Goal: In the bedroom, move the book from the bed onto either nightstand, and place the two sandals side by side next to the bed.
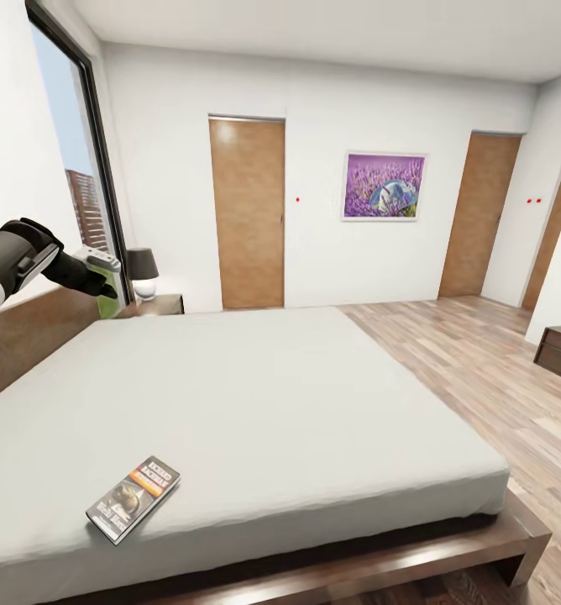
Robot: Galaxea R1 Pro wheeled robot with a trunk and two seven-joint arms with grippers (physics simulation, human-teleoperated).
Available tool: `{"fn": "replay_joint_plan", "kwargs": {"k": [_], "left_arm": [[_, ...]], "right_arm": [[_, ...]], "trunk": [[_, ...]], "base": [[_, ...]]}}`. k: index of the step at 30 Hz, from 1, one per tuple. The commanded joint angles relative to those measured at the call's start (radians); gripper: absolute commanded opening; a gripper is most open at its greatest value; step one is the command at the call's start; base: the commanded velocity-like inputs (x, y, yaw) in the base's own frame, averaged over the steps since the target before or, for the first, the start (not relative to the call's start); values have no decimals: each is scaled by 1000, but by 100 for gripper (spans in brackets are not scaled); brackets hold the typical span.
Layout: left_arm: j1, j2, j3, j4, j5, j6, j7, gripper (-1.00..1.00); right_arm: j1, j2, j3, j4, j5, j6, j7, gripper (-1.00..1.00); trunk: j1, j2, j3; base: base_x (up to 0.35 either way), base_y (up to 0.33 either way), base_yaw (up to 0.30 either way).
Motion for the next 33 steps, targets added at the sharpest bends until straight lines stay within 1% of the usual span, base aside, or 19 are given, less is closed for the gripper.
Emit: {"fn": "replay_joint_plan", "kwargs": {"k": [1, 10, 17, 22, 33], "left_arm": [[-1, 1, -8, -2, 10, 7, 1, 100], [0, 2, -8, -1, 10, 7, 1, 100], [0, 2, -8, -1, 10, 8, 1, 100], [0, 4, -9, 0, 9, 7, 4, 100], [0, 5, -10, 1, 9, 8, 22, 100]], "right_arm": [[-2, 1, -3, 7, 7, 5, 3, 100], [-2, 0, -2, 51, 7, 5, -43, 100], [-2, -1, -2, 65, 7, 7, -53, 100], [-2, -2, -1, 70, 8, 33, -56, 100], [-2, -1, 18, 73, 36, 57, -57, 100]], "trunk": [[-4, 7, 2], [-39, 70, 30], [-65, 119, 52], [-85, 154, 68], [-127, 231, 102]], "base": [[0, 0, 0], [0, 0, 0], [0, 0, 0], [0, 0, 0], [0, 0, 0]]}}
